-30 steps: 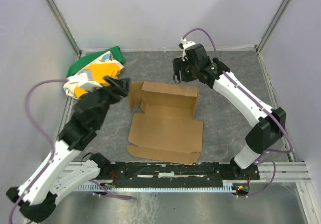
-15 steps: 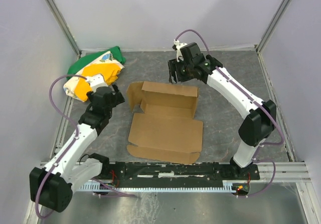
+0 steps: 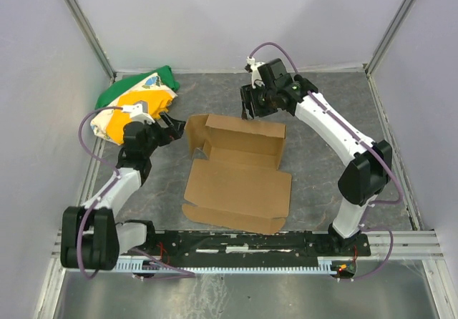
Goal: Fold the paper box
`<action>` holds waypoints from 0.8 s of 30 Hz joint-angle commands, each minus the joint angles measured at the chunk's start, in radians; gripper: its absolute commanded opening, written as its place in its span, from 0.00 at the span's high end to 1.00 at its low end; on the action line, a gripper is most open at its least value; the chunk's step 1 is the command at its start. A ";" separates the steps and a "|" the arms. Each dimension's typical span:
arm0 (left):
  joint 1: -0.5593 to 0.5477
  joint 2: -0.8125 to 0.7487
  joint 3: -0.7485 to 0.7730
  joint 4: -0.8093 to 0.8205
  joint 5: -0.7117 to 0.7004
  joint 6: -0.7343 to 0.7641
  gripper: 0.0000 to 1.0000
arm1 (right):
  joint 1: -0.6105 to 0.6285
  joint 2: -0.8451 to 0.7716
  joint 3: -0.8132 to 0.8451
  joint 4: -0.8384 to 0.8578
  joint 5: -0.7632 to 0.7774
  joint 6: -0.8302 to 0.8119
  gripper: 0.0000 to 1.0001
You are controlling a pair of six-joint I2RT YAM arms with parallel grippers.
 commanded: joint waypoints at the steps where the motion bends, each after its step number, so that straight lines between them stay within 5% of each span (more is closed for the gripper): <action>1: 0.093 0.080 0.006 0.202 0.250 -0.103 0.01 | -0.006 0.011 0.047 -0.004 -0.040 -0.019 0.34; 13: 0.076 0.076 -0.124 0.353 0.231 -0.033 0.01 | -0.005 0.052 0.041 -0.020 -0.112 -0.027 0.35; 24: 0.069 0.075 -0.139 0.427 0.296 -0.153 0.01 | -0.005 0.081 0.086 -0.058 -0.091 -0.054 0.35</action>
